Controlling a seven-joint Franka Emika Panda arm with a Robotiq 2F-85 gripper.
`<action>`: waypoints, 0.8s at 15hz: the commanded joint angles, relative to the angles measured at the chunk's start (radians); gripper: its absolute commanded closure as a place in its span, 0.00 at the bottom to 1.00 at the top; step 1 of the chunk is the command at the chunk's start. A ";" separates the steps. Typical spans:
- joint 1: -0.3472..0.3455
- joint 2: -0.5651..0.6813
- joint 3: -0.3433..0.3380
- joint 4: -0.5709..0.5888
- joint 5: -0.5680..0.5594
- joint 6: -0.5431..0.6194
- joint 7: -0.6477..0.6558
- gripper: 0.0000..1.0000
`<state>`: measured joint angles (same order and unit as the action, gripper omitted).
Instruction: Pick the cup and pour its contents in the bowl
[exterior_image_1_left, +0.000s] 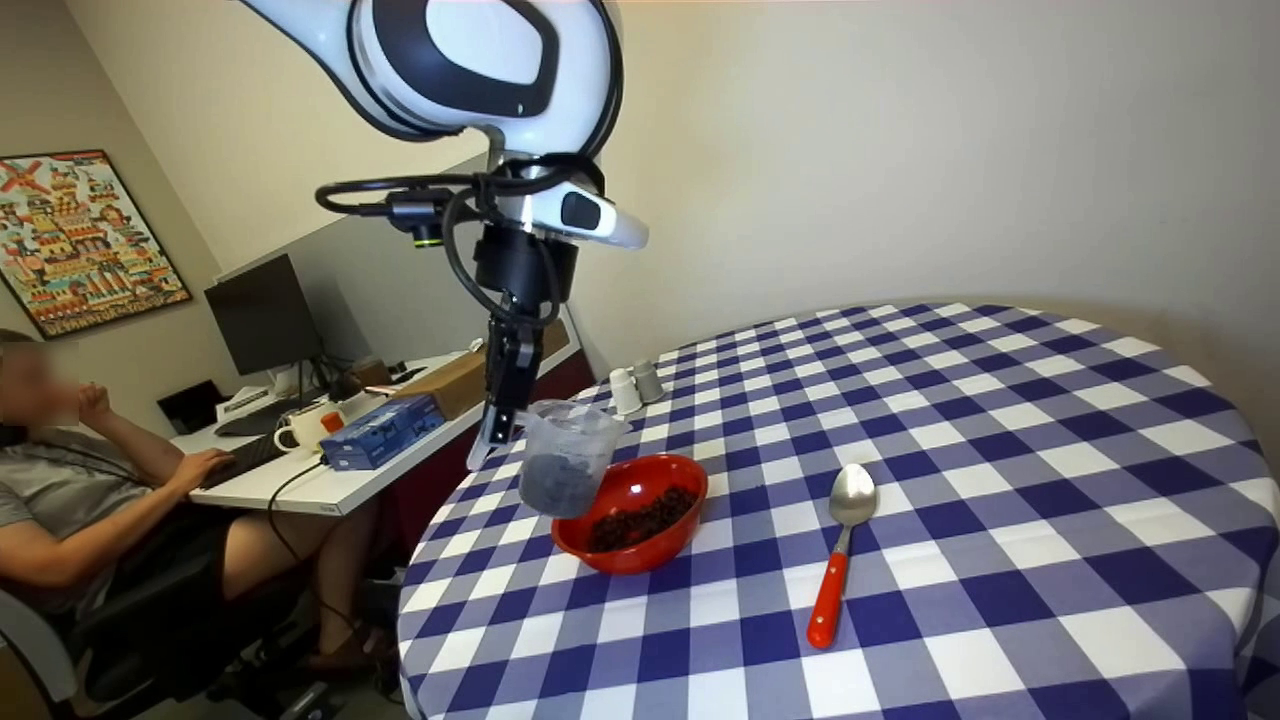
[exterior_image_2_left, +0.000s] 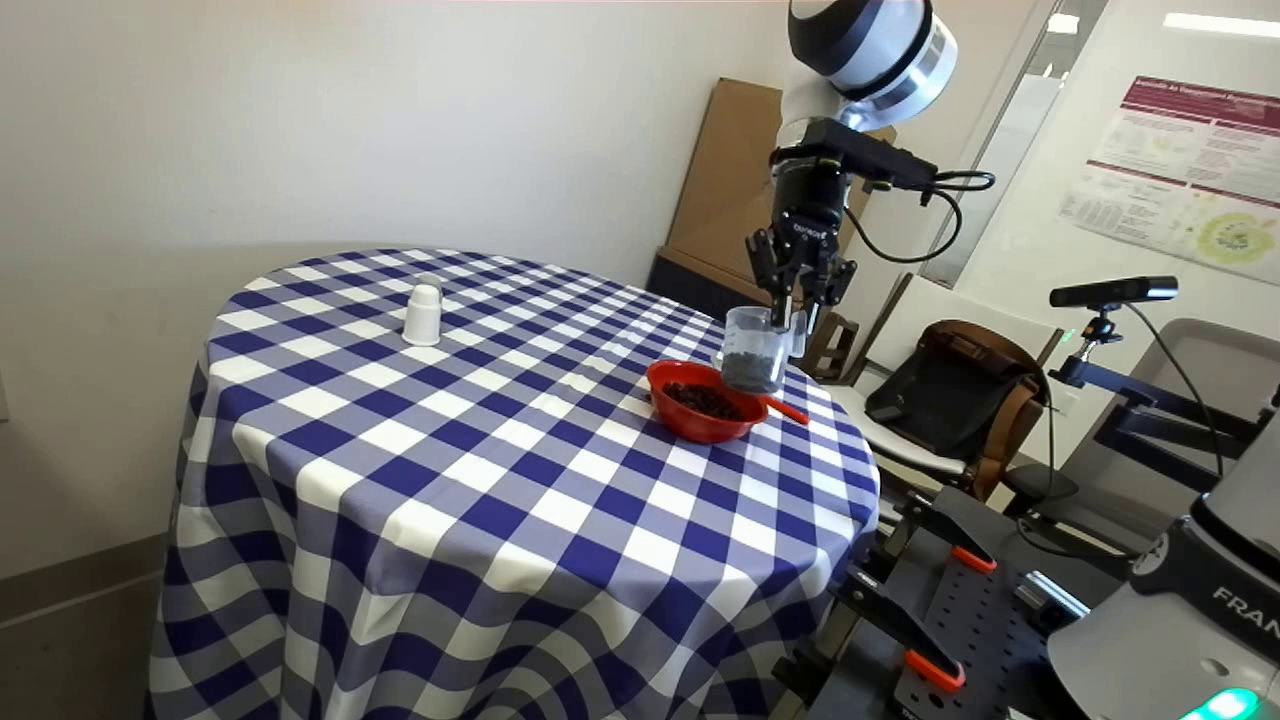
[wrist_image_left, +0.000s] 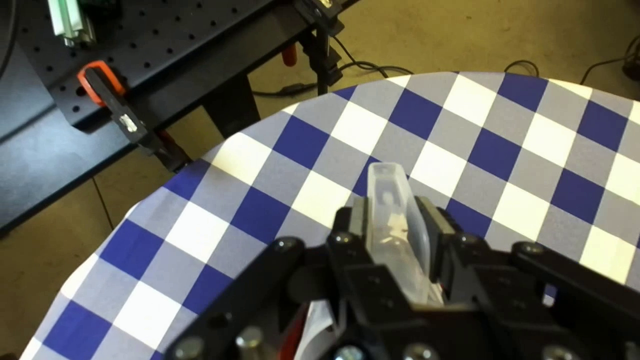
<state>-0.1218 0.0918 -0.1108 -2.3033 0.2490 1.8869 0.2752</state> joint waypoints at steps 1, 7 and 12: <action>-0.009 0.030 -0.008 0.033 0.062 -0.079 -0.039 0.94; -0.027 0.118 -0.027 0.098 0.117 -0.094 -0.006 0.94; -0.040 0.208 -0.028 0.162 0.176 -0.099 0.007 0.94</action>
<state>-0.1566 0.2394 -0.1390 -2.2050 0.3735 1.8302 0.2723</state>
